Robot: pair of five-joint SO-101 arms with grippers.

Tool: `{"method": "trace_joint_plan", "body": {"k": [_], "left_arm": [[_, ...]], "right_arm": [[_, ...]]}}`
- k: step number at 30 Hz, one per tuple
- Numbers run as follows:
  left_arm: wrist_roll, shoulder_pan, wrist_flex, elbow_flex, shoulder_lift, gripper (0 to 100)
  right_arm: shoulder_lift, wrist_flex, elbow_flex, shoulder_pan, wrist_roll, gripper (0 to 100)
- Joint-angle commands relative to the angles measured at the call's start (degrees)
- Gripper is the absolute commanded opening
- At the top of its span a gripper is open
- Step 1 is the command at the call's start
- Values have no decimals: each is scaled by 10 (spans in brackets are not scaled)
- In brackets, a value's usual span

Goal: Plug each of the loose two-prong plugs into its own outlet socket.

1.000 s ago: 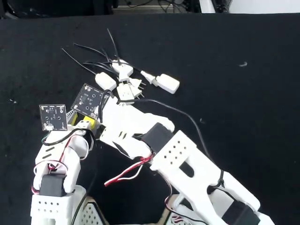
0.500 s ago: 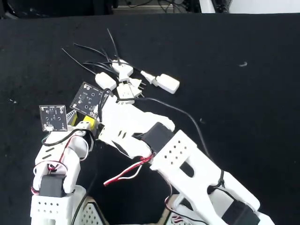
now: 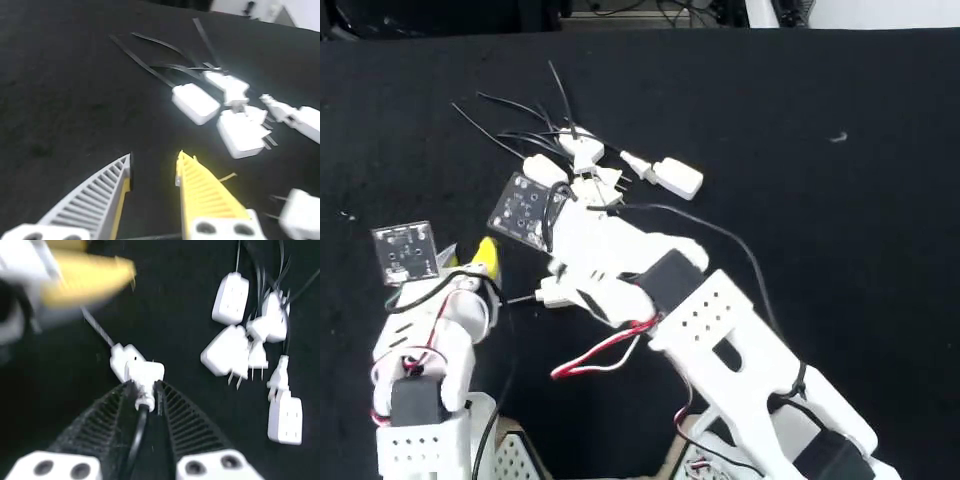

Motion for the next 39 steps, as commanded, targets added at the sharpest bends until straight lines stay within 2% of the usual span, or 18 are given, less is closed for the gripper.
{"method": "trace_joint_plan", "body": {"k": [1, 8, 14, 19, 25, 39], "left_arm": [[-87, -29, 54, -11, 2, 159], [-187, -100, 84, 83, 3, 159], [-230, -165, 85, 117, 3, 159], [-267, -204, 84, 137, 3, 159], [-282, -207, 84, 147, 3, 159], [-282, -207, 84, 148, 3, 159]], "right_arm": [[-23, 38, -36, 13, 86, 11], [30, 69, -39, 13, 296, 11], [118, 56, -69, 14, 371, 11], [192, 59, -140, 14, 382, 11], [268, 60, -210, 14, 378, 11], [332, 61, -217, 32, 393, 11]]}}
